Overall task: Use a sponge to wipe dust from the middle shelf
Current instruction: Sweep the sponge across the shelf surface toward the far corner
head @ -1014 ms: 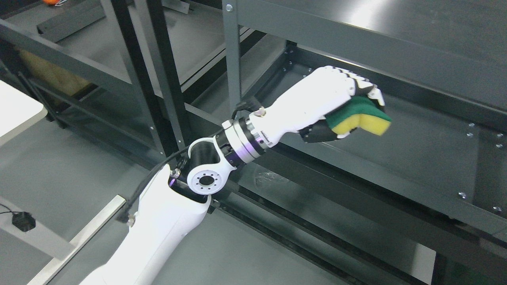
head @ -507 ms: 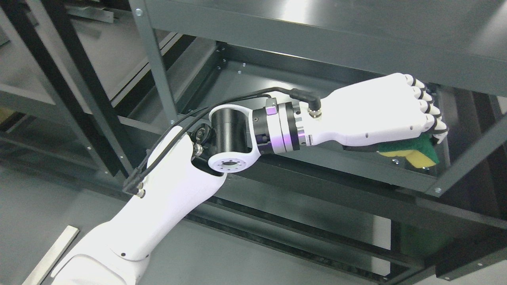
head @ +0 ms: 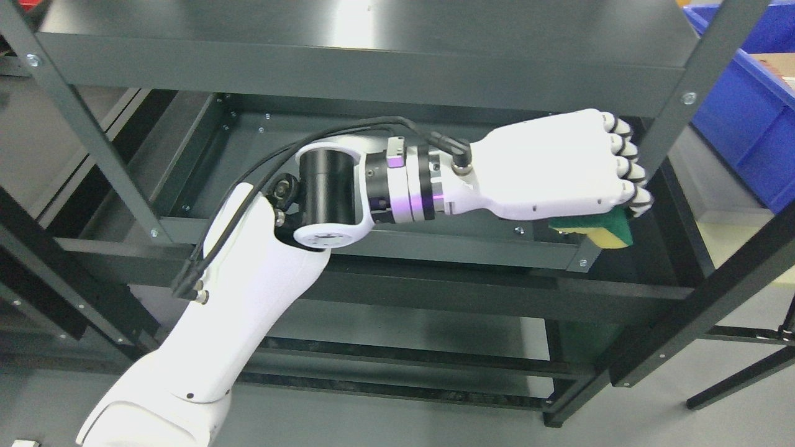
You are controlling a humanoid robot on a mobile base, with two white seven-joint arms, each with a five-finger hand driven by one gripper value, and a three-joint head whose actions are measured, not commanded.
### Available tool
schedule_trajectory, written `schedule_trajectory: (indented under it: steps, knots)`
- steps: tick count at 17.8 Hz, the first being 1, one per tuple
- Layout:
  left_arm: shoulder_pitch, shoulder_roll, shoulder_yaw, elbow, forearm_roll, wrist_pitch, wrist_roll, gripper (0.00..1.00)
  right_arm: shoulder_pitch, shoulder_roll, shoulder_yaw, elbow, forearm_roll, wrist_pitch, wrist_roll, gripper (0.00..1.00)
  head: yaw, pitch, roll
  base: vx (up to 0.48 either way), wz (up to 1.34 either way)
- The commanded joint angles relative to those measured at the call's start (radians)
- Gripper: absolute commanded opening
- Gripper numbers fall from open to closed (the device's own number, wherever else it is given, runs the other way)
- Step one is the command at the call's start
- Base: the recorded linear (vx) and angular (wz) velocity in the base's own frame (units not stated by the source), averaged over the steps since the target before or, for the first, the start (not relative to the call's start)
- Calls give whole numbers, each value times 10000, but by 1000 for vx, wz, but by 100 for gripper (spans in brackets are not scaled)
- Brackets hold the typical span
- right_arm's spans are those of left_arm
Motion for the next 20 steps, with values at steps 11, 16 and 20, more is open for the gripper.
schedule_trajectory:
  steps: [11, 16, 20]
  knots:
    - [2994, 4752, 7512, -933, 4401, -256, -1505, 0, 0, -175, -6, -174, 0, -1, 1, 100, 0, -1, 0, 10, -76]
    - [4741, 6380, 9538, -841, 6043, -256, -1505, 0, 0, -175, -6, -174, 0, -1, 1, 100, 0, -2, 0, -5, 47]
    - [5312, 6903, 10491, -473, 6520, -256, -1505, 0, 0, -175, 9, -174, 0, -1, 1, 100, 0, -1, 0, 0, 0]
